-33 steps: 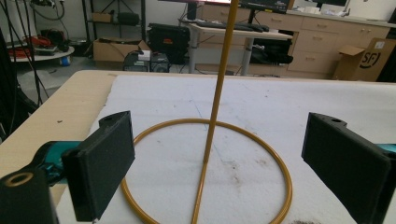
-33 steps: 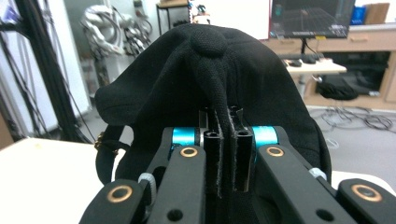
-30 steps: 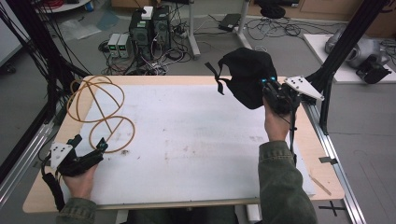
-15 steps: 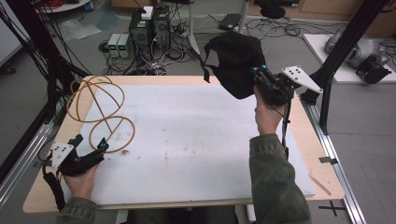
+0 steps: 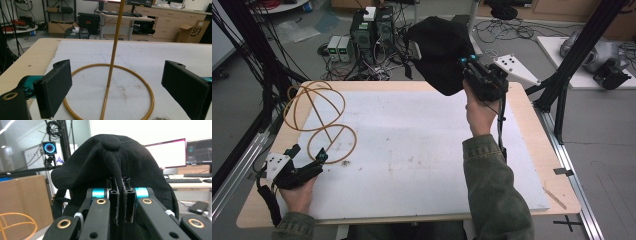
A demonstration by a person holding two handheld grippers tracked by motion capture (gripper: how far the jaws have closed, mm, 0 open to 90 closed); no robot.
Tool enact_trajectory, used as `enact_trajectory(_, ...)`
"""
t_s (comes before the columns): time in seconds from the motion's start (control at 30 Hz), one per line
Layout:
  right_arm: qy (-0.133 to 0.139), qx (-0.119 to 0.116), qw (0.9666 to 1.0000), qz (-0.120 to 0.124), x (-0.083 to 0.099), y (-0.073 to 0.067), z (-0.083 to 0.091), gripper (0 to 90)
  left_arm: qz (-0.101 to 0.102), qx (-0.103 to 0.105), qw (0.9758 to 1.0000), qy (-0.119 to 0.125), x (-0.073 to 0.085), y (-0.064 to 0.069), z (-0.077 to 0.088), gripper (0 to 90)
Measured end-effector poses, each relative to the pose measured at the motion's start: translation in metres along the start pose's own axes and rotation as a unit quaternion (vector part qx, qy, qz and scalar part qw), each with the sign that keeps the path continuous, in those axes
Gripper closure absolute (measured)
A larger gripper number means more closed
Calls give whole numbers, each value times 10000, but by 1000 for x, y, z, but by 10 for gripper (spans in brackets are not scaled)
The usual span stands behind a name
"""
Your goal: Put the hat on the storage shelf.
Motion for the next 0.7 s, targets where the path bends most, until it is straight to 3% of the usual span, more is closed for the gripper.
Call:
enact_trajectory(0.4, 25, -496, 9987, -80, -5, -34, -36, 873, 5, 2, 10000, 25, -1, 0, 1, 99)
enact_trajectory(0.7, -44, -988, 9949, -211, 6, -67, -74, 873, 9, -2, 10000, 29, -1, 0, 2, 100)
Point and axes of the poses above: each handheld gripper's, and its own axes: z roughly backward along the jaws, x roughly out of its underside, y roughly to its right, the point moved 2 cm from there along -z, roughly forward along the jaws, and after that the axes turned 12 degrees about -x, right-handed, at the moved point
